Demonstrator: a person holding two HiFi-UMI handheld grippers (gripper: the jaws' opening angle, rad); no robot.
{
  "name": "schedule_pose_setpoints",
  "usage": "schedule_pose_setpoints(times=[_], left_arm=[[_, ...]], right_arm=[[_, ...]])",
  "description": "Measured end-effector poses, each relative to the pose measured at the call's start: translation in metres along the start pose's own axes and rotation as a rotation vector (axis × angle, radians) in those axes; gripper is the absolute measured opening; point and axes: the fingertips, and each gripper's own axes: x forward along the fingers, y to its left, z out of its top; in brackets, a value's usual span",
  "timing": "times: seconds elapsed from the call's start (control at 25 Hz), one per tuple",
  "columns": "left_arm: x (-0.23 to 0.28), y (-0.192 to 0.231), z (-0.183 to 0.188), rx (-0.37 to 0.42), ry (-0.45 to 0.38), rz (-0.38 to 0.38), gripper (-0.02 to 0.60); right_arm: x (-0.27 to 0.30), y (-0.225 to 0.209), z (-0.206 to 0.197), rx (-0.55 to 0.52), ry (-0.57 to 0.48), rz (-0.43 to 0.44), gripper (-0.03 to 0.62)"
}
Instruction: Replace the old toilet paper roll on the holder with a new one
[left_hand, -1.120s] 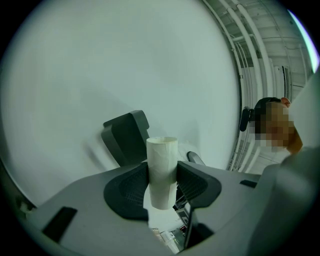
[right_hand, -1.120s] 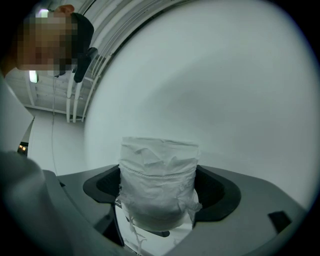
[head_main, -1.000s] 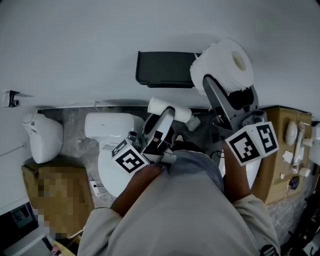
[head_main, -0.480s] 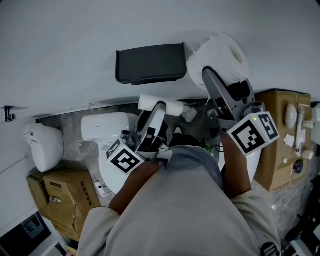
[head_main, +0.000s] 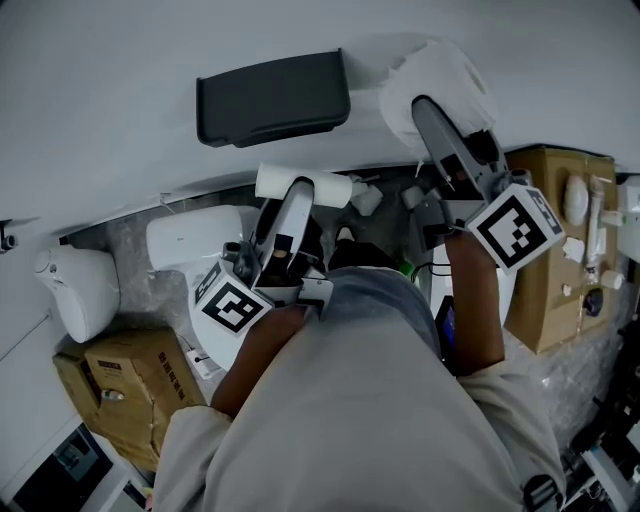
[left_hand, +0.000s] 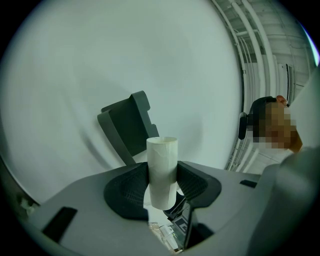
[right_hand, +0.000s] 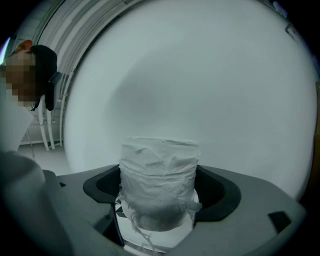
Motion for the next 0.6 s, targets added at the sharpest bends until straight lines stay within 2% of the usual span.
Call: schedule_pose_setpoints(times=[0.6], left_arm=[[-0.013, 0.006, 0.01, -0.013, -0.055, 0.026, 0.175]], right_arm=[[0.015, -0.016, -0.054, 0.255, 0.068, -0.012, 0.442]])
